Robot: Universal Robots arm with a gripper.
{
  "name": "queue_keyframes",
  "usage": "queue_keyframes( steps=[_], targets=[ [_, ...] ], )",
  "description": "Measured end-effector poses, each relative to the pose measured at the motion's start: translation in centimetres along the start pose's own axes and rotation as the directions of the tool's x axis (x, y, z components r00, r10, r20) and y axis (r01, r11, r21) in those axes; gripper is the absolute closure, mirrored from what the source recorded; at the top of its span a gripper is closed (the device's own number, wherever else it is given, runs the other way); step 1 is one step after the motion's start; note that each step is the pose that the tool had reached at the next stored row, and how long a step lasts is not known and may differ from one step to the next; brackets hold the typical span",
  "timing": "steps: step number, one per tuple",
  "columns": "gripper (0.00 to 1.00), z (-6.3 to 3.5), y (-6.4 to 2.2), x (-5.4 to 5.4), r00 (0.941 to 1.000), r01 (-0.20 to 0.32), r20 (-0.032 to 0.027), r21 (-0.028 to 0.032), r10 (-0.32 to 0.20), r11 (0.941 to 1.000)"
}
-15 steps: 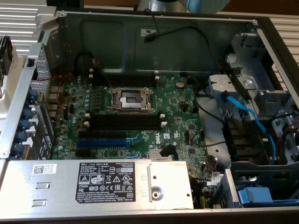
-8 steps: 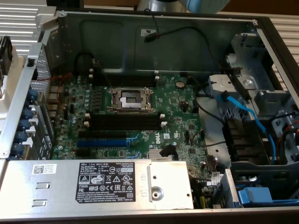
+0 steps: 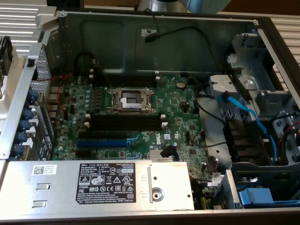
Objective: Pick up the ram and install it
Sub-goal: 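Pick up the ram and move it above insertion slot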
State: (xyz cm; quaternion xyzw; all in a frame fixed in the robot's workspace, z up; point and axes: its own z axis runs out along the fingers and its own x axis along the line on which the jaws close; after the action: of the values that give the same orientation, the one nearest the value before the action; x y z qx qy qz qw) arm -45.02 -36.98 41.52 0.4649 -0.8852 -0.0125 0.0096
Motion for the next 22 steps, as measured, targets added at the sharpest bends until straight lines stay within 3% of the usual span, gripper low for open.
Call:
queue_keyframes(
  steps=[3, 8, 12, 17, 22],
  targets=[
    [0.90, 0.00, 0.01, -0.01, 0.9986, 0.053, 0.0000, 0.0032, -0.053, 0.9986],
    [0.90, 0.09, 0.30, -0.43, 0.9948, 0.102, 0.0051, 0.0225, -0.102, 0.9945],
    [0.90, 0.23, 0.45, -0.67, 0.9876, 0.157, 0.0047, 0.0258, -0.157, 0.9873],
    [0.90, 0.35, 0.45, -0.68, 0.9692, 0.246, 0.0015, 0.0255, -0.246, 0.9689],
    [0.90, 0.53, 0.46, -0.67, 0.9428, 0.333, -0.0011, 0.0254, -0.333, 0.9425]
  ],
)
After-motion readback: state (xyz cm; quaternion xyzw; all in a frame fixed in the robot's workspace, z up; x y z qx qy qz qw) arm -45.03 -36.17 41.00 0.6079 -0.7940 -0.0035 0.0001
